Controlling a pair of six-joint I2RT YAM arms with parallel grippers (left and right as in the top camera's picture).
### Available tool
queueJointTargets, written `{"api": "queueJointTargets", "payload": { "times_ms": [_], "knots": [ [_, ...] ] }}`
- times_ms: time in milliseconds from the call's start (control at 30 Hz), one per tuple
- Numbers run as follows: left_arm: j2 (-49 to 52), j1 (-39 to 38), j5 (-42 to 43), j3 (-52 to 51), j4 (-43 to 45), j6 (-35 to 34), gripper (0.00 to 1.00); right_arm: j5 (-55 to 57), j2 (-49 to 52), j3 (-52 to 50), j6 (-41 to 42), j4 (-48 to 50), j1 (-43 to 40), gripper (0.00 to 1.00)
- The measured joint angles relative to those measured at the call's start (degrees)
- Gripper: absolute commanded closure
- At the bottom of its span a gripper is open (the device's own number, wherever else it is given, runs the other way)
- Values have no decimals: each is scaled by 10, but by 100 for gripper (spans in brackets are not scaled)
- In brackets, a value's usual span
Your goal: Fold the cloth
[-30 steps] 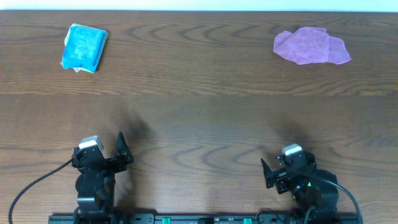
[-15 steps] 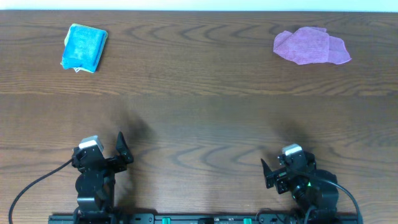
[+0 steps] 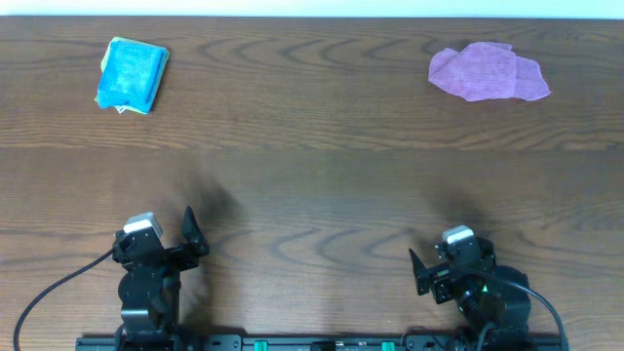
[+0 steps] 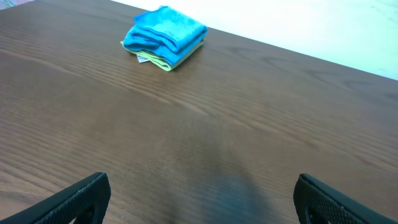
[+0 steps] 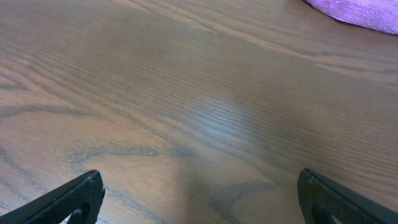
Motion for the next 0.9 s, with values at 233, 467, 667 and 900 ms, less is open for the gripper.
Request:
{"api": "queueJointTargets", "payload": {
  "times_ms": [233, 467, 667, 900],
  "knots": [
    [0, 0, 0, 0, 0, 0, 5, 0, 0, 0, 0, 0, 0, 1],
    [0, 0, 0, 0, 0, 0, 5, 0, 0, 0, 0, 0, 0, 1],
    [0, 0, 0, 0, 0, 0, 5, 0, 0, 0, 0, 0, 0, 1],
    [0, 0, 0, 0, 0, 0, 5, 4, 0, -1, 14, 41, 0, 1]
  ]
}}
